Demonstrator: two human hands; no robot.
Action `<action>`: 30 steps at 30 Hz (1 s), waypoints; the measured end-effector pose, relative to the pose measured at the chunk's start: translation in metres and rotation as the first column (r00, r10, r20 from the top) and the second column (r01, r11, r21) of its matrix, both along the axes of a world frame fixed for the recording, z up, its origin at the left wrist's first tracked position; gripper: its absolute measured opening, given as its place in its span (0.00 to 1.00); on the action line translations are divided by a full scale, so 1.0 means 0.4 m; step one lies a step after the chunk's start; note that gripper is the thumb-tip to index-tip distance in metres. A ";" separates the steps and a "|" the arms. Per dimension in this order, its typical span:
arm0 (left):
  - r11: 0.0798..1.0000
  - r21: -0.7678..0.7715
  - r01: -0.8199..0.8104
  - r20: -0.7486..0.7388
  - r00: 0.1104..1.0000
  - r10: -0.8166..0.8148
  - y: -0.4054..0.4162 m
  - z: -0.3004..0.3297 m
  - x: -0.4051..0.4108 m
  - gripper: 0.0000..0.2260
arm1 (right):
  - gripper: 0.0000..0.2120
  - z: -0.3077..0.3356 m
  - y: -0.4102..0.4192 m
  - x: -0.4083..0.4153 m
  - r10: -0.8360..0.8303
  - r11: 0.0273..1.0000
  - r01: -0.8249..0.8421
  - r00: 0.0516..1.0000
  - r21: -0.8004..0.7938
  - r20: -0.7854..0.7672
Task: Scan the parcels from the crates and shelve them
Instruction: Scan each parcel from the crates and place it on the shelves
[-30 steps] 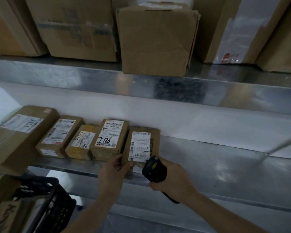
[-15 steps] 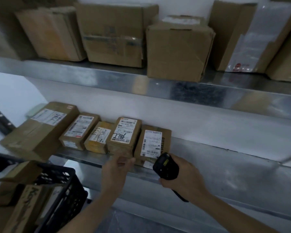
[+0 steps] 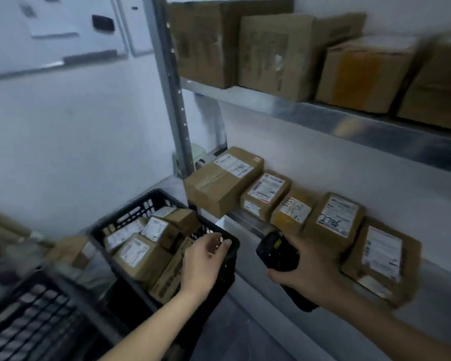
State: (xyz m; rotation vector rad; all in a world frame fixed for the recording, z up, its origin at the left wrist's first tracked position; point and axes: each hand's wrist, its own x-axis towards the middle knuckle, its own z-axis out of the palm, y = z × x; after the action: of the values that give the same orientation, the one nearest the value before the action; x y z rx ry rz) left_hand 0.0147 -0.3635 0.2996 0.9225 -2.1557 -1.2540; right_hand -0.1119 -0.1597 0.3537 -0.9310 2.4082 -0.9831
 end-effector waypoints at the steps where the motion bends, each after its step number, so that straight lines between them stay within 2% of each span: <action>1: 0.999 0.001 -0.033 0.004 0.999 0.033 -0.043 -0.006 0.041 0.14 | 0.26 -0.013 -0.056 0.021 0.032 0.999 -0.032 0.999 0.007 0.017; 3: 0.995 -0.001 -0.099 0.016 0.995 0.099 -0.129 -0.023 0.117 0.11 | 0.30 -0.030 -0.168 0.067 0.097 0.994 -0.099 0.994 0.036 0.058; 6: 0.984 0.007 -0.180 0.036 0.983 0.180 -0.261 -0.060 0.200 0.14 | 0.25 -0.063 -0.328 0.114 0.176 0.979 -0.187 0.977 0.083 0.122; 7: 0.977 0.021 -0.213 0.039 0.977 0.212 -0.303 -0.076 0.223 0.15 | 0.27 -0.076 -0.377 0.125 0.195 0.973 -0.208 0.973 0.100 0.122; 10: 0.948 0.049 -0.313 0.058 0.949 0.310 -0.431 -0.129 0.278 0.15 | 0.39 -0.131 -0.516 0.158 0.230 0.959 -0.247 0.965 0.140 0.124; 12: 0.937 0.075 -0.342 0.080 0.938 0.337 -0.505 -0.165 0.305 0.17 | 0.37 -0.162 -0.597 0.171 0.223 0.958 -0.243 0.965 0.150 0.140; 14: 0.937 0.098 -0.336 0.105 0.940 0.325 -0.575 -0.197 0.315 0.18 | 0.30 -0.183 -0.671 0.178 0.214 0.957 -0.241 0.962 0.163 0.167; 17: 0.937 0.134 -0.322 0.134 0.943 0.304 -0.672 -0.238 0.311 0.20 | 0.30 -0.210 -0.771 0.176 0.189 0.956 -0.227 0.961 0.187 0.202; 20: 0.933 0.173 -0.315 0.151 0.945 0.291 -0.747 -0.270 0.287 0.22 | 0.26 -0.232 -0.838 0.170 0.184 0.949 -0.229 0.961 0.217 0.208; 30: 0.952 0.210 -0.224 0.254 0.952 0.169 -0.872 -0.380 0.151 0.28 | 0.28 -0.351 -0.940 0.096 0.100 0.942 -0.200 0.935 0.270 0.341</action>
State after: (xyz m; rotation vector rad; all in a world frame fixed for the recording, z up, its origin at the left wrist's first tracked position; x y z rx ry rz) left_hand 0.0749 -0.7124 0.1475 1.4133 -2.0477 -1.3791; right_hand -0.0734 -0.5358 0.2135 -0.7637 2.0963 -0.6300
